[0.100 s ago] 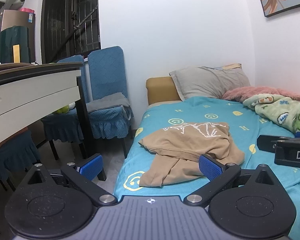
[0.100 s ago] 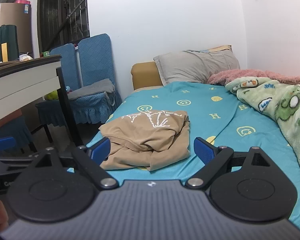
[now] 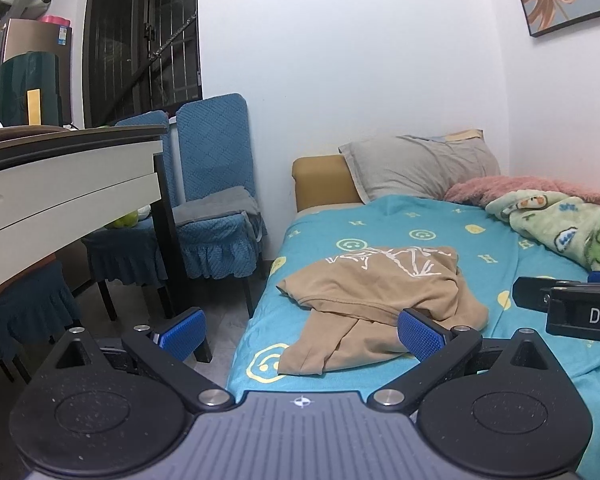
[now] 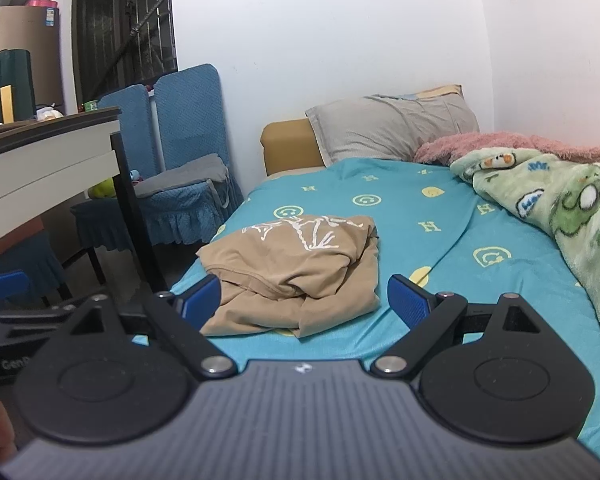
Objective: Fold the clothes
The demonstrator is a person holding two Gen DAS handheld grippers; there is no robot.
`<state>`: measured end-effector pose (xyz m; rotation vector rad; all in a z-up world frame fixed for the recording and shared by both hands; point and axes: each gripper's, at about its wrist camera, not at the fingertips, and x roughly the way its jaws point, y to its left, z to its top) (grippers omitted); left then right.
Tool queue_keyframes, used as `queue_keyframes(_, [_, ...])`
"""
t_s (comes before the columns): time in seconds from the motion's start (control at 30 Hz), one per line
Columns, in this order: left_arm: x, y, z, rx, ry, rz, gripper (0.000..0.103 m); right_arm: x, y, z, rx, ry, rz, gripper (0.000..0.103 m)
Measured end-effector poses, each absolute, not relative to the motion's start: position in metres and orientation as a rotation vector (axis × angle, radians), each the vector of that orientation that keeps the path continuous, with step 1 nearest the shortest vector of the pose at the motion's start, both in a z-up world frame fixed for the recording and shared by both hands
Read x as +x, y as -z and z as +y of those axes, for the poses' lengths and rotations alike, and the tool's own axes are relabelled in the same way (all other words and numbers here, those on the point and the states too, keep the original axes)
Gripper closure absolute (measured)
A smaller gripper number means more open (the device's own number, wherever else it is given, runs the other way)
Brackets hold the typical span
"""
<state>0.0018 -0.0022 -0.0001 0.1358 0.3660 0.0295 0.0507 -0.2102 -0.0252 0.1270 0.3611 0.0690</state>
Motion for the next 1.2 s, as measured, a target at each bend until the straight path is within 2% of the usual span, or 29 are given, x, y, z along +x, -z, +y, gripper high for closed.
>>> queue_keyframes(1.2, [0.001,0.006,0.007,0.047,-0.032,0.365,0.0,0.046,0.015,-0.217,0.17,-0.062,0.334,0.011])
